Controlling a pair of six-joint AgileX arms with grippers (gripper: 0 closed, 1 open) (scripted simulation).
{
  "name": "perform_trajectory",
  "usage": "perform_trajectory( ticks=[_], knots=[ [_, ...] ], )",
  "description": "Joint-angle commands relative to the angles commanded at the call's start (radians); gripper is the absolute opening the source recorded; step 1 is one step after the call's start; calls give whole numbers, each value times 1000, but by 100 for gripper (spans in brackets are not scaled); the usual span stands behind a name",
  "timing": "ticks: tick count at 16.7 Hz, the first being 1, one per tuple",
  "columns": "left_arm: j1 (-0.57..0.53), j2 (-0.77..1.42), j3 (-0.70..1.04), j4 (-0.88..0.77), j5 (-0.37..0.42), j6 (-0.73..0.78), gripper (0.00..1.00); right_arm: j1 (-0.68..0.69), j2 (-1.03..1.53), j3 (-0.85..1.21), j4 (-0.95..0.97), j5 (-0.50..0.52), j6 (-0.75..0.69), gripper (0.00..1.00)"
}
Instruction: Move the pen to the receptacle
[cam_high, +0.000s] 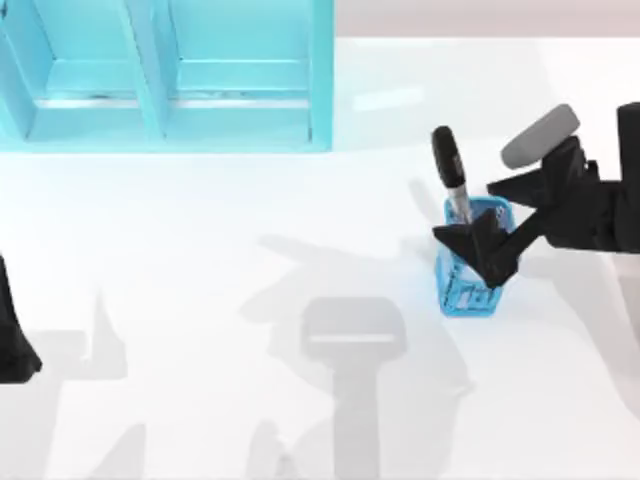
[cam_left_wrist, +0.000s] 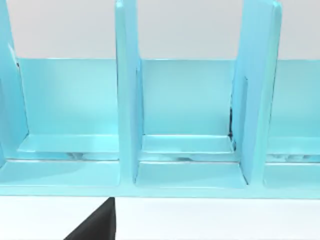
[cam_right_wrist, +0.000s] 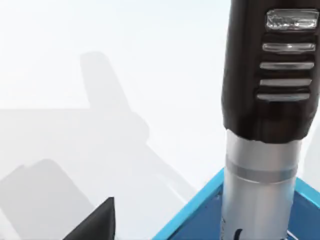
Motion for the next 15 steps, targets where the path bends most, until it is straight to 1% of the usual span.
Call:
perform_trajectory(
  ticks=[3,8,15],
  knots=[
    [0,0,0,0,0,0,100,54,95,32,89,44,41,100],
    [0,0,0,0,0,0,100,62,106,36,100,50,47,100],
    [0,0,0,0,0,0,100,62,106,36,100,50,47,47]
  ],
)
